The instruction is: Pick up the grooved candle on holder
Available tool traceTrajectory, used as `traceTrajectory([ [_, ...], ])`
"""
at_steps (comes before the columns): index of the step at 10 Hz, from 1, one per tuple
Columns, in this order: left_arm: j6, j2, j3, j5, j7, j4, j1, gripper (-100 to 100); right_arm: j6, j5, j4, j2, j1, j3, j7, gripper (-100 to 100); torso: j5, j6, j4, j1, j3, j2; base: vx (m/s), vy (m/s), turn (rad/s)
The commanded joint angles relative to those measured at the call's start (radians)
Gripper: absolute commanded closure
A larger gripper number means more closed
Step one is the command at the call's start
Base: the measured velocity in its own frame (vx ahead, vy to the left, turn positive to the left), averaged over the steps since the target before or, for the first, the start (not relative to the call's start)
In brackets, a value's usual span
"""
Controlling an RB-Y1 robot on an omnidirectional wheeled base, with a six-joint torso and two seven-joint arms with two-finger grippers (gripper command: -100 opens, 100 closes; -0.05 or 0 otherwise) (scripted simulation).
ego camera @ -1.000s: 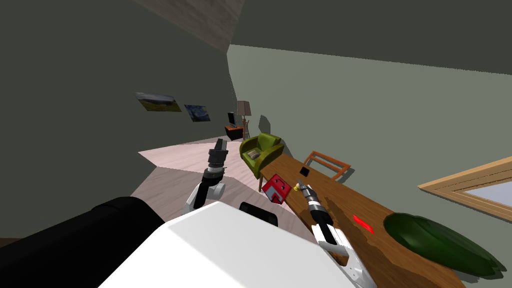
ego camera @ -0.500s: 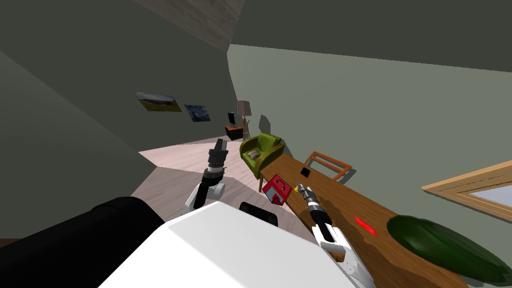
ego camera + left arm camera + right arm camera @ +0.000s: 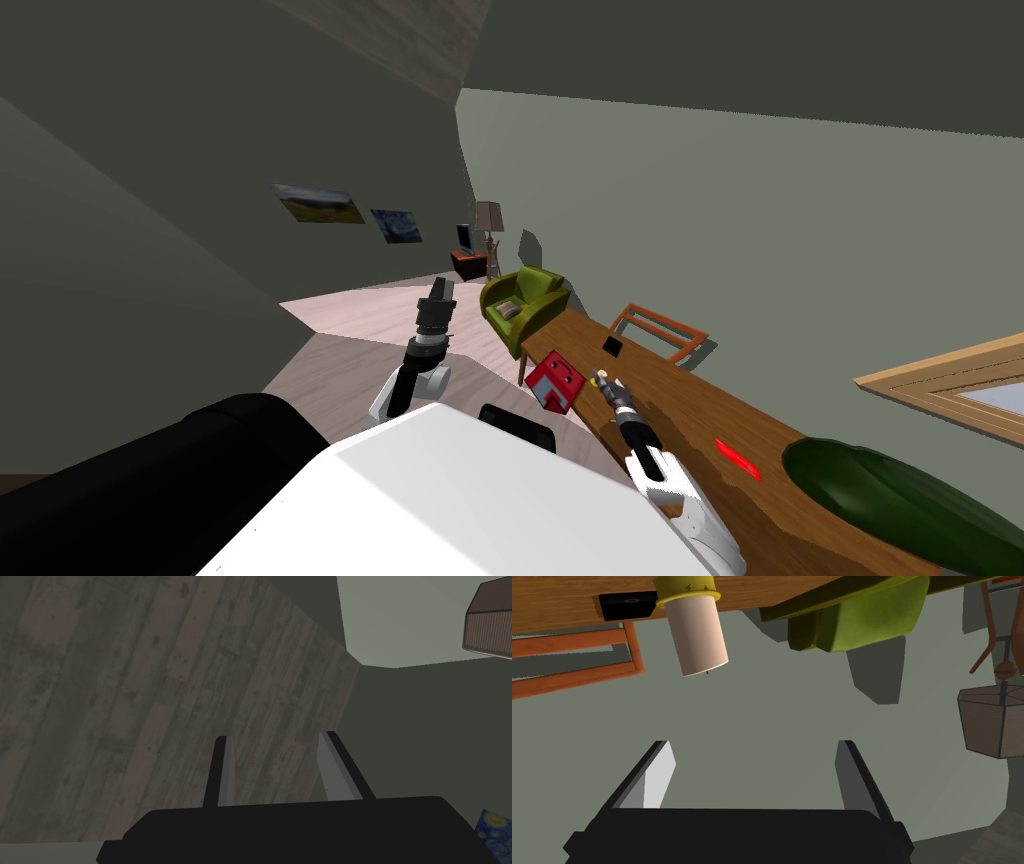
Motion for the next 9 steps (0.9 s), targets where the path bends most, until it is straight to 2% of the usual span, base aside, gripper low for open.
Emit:
traceTrajectory([
  [1,0.0,0.0,0.0,0.0,0.0,0.0,0.0,0,0.018,0.033,0.05,-0.02,-0.026,0.015,0.045,-100,0.0,0.0,0.0,0.0,0.0,0.0,0.018,0.006,0.034],
  [2,0.0,0.0,0.0,0.0,0.0,0.0,0.0,0,0.018,0.033,0.059,-0.02,-0.026,0.015,0.045,-100,0.0,0.0,0.0,0.0,0.0,0.0,0.017,0.003,0.011],
  [4,0.0,0.0,0.0,0.0,0.0,0.0,0.0,0,0.032,0.073,0.123,-0.04,-0.058,0.03,0.105,-100,0.0,0.0,0.0,0.0,0.0,0.0,0.021,0.002,0.032],
  [5,0.0,0.0,0.0,0.0,0.0,0.0,0.0,0,0.032,0.073,0.138,-0.04,-0.058,0.03,0.106,-100,0.0,0.0,0.0,0.0,0.0,-0.001,0.016,0.001,0.019],
  [8,0.0,0.0,0.0,0.0,0.0,0.0,0.0,0,0.05,0.123,0.238,-0.07,-0.1,0.053,0.186,-100,0.0,0.0,0.0,0.0,0.0,0.0,0.019,0.004,0.039],
  [9,0.0,0.0,0.0,0.0,0.0,0.0,0.0,0,0.05,0.123,0.24,-0.07,-0.1,0.053,0.186,-100,0.0,0.0,0.0,0.0,0.0,0.0,0.015,0.001,0.012],
])
